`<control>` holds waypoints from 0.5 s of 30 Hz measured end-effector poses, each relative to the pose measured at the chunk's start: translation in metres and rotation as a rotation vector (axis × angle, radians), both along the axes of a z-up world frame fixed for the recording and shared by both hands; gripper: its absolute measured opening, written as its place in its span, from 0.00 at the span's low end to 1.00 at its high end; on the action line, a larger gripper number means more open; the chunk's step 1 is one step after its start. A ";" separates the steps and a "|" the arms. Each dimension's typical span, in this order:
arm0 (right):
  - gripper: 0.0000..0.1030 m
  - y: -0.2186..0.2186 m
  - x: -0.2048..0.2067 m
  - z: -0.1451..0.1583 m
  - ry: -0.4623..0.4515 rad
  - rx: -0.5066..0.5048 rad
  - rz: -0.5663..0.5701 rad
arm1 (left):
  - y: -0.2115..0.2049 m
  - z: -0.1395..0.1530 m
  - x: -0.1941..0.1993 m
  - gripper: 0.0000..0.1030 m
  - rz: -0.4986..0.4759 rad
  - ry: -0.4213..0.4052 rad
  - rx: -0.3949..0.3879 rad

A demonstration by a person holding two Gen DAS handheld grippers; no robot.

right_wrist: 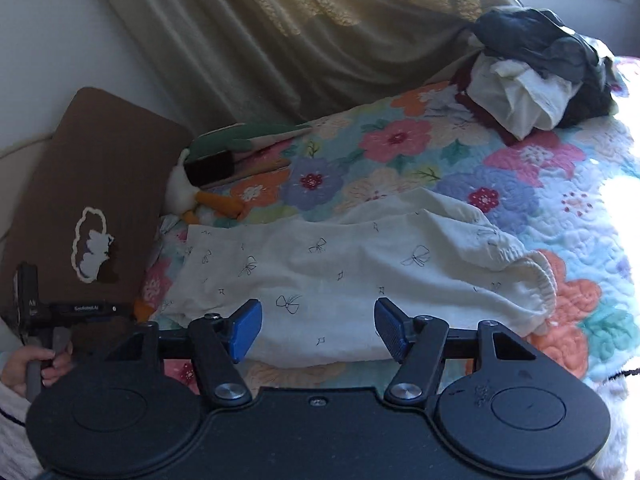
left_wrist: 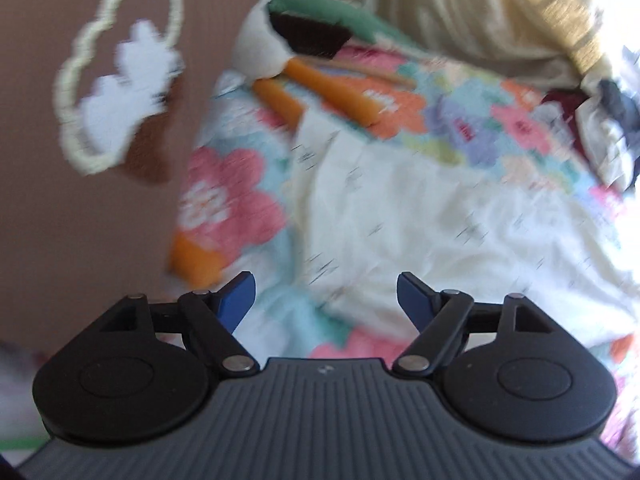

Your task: Fold clothes

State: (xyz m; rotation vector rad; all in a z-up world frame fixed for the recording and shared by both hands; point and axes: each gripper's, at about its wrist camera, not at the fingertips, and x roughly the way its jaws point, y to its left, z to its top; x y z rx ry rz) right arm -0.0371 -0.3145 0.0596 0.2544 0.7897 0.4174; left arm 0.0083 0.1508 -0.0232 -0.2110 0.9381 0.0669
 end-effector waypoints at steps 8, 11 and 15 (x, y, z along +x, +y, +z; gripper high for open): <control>0.38 0.138 0.065 -0.062 -0.149 -0.158 0.211 | -0.012 -0.059 0.111 0.63 -0.031 0.120 0.036; 0.37 0.170 0.091 -0.069 -0.146 -0.143 0.228 | 0.001 -0.068 0.128 0.63 -0.075 0.093 0.024; 0.49 0.203 0.120 -0.079 -0.141 -0.186 0.223 | 0.019 -0.075 0.132 0.63 0.040 0.106 0.001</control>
